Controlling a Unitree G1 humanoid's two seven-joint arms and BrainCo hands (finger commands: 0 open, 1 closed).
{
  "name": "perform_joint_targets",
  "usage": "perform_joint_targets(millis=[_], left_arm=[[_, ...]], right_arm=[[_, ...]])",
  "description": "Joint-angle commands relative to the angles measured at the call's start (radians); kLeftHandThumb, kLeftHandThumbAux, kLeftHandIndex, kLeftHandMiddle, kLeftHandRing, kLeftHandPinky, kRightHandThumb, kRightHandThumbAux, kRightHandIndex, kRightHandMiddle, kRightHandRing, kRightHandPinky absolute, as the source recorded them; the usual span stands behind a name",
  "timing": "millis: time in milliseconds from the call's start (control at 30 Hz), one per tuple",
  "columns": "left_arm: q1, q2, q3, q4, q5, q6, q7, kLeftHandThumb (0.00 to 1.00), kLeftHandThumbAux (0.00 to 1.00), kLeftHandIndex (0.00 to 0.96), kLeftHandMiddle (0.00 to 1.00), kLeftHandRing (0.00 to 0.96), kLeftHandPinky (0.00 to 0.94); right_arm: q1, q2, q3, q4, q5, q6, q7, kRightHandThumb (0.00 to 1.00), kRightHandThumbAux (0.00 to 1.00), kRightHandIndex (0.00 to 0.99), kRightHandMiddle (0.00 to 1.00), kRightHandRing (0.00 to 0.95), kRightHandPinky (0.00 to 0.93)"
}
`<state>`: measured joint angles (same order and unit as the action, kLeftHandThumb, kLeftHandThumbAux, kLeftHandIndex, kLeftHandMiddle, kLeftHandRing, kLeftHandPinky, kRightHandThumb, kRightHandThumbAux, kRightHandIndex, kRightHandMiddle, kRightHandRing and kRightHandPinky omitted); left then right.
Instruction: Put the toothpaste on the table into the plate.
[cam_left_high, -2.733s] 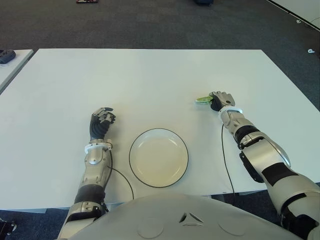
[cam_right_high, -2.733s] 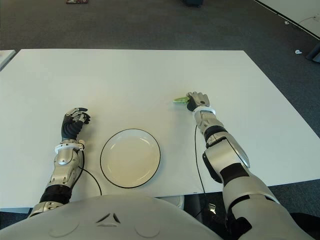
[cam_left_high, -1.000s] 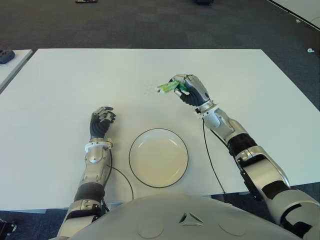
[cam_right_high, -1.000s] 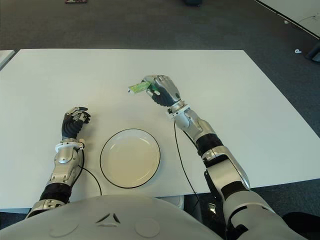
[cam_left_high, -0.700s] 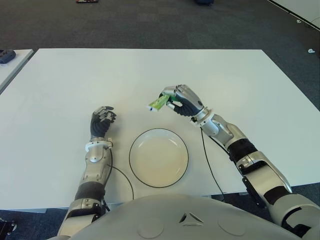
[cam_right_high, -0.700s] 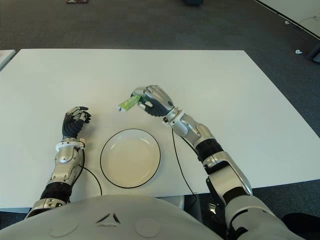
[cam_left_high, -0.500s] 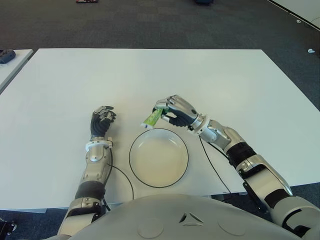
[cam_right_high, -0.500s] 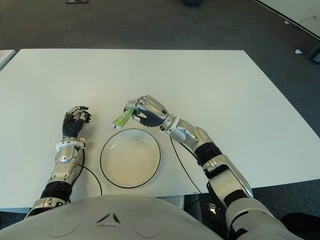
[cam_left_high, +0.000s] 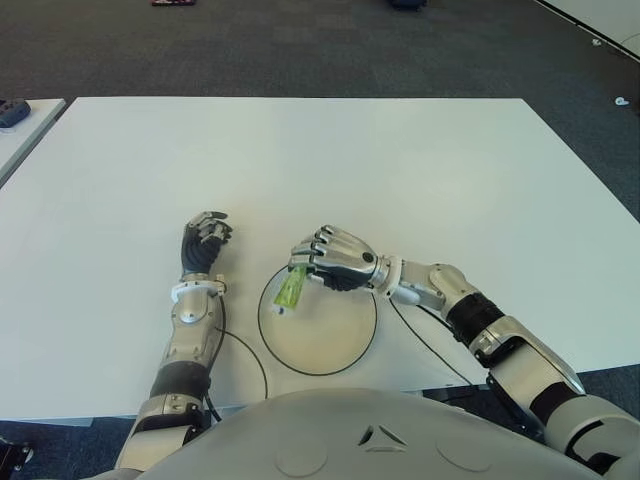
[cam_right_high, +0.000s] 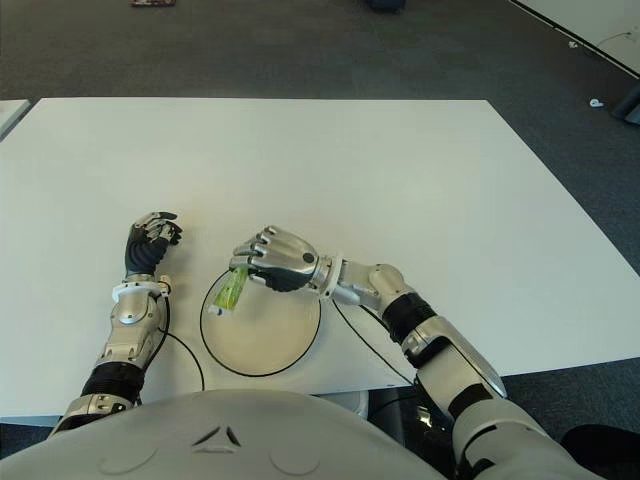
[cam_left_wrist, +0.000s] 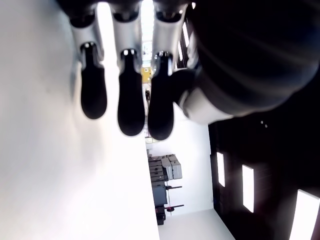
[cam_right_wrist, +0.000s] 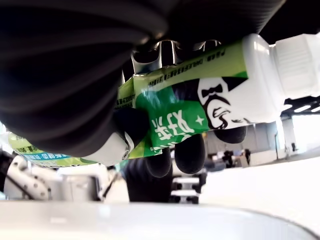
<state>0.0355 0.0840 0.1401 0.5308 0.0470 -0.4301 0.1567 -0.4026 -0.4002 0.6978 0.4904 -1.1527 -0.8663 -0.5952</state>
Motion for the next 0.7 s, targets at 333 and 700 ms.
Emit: perform_joint_targets(millis=[333, 700], left_arm=[[0.028, -0.021, -0.004, 0.026, -0.024, 0.031, -0.013, 0.706, 0.717, 0.431, 0.584, 0.585, 0.539], [0.027, -0.018, -0.006, 0.027, -0.027, 0.025, -0.016, 0.707, 0.717, 0.431, 0.591, 0.588, 0.549]], right_arm=[[-0.029, -0.015, 0.117, 0.047, -0.139, 0.133, -0.110, 0.716, 0.713, 0.442, 0.869, 0.869, 0.864], [-0.075, -0.048, 0.115, 0.014, -0.014, 0.118, 0.207, 0.454, 0.658, 0.113, 0.112, 0.147, 0.220]])
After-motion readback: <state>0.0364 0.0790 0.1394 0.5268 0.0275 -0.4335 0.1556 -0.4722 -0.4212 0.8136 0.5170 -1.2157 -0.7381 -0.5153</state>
